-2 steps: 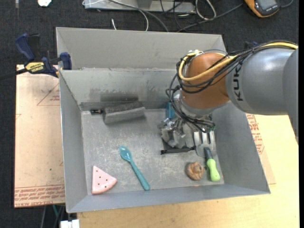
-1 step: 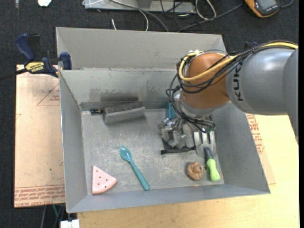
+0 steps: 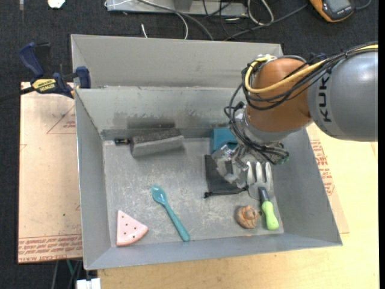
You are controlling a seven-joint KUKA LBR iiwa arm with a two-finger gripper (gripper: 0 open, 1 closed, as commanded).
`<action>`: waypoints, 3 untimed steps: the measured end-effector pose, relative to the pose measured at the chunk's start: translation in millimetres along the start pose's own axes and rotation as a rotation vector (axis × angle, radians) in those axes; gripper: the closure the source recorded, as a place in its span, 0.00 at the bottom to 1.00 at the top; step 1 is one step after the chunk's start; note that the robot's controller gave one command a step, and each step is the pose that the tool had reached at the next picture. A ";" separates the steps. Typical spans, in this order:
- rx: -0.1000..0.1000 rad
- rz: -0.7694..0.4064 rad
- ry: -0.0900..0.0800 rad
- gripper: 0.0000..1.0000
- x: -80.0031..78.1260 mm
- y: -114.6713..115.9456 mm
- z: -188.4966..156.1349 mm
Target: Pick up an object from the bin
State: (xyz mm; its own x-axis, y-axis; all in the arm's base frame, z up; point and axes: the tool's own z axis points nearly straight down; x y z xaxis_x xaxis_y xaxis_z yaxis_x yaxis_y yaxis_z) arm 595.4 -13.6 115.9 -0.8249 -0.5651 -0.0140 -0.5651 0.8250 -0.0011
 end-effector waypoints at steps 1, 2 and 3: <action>-0.004 -0.020 0.000 0.00 -0.4 15.5 -38.6; -0.004 -0.020 0.000 0.00 -0.3 15.6 -38.3; -0.005 0.041 -0.001 0.00 17.2 35.6 -9.5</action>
Offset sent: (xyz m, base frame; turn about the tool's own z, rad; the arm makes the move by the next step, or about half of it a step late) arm 0.0000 0.0000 0.0000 0.0000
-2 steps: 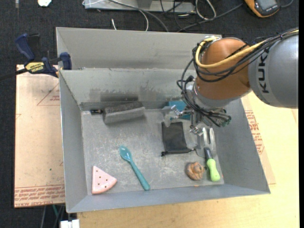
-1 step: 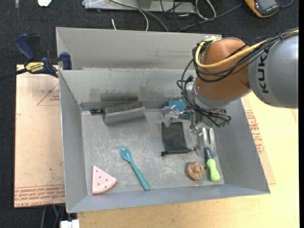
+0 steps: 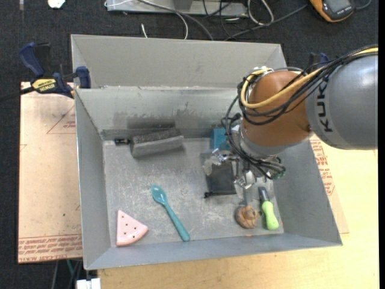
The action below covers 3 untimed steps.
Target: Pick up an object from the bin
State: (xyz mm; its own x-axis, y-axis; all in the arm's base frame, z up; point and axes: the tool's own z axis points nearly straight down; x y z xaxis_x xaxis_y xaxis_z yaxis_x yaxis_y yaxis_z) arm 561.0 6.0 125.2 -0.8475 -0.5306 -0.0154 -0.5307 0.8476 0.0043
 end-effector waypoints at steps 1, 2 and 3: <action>0.001 0.158 -0.003 0.00 5.6 3.5 23.9; -0.002 0.157 0.000 0.00 15.5 -28.6 16.9; -0.001 -0.024 -0.006 0.00 -12.3 -38.3 46.0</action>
Offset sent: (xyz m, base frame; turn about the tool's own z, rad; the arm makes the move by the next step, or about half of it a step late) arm 0.0019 -0.0323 -0.0166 0.1533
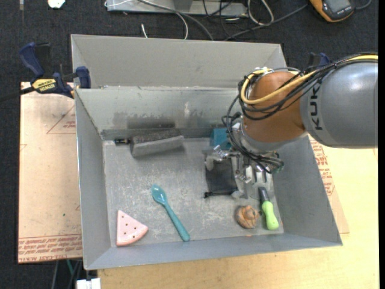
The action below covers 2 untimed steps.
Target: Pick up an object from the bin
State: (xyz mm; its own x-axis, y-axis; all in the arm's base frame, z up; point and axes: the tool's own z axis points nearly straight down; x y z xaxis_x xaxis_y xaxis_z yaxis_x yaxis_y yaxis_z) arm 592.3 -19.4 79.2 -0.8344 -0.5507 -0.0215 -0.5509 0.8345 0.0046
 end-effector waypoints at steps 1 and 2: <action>0.002 0.111 -0.001 1.00 -9.6 14.0 8.4; 0.002 0.111 -0.001 1.00 -9.6 13.9 8.3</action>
Offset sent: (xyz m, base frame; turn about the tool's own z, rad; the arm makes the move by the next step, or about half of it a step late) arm 0.0000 0.0000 0.0000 0.0000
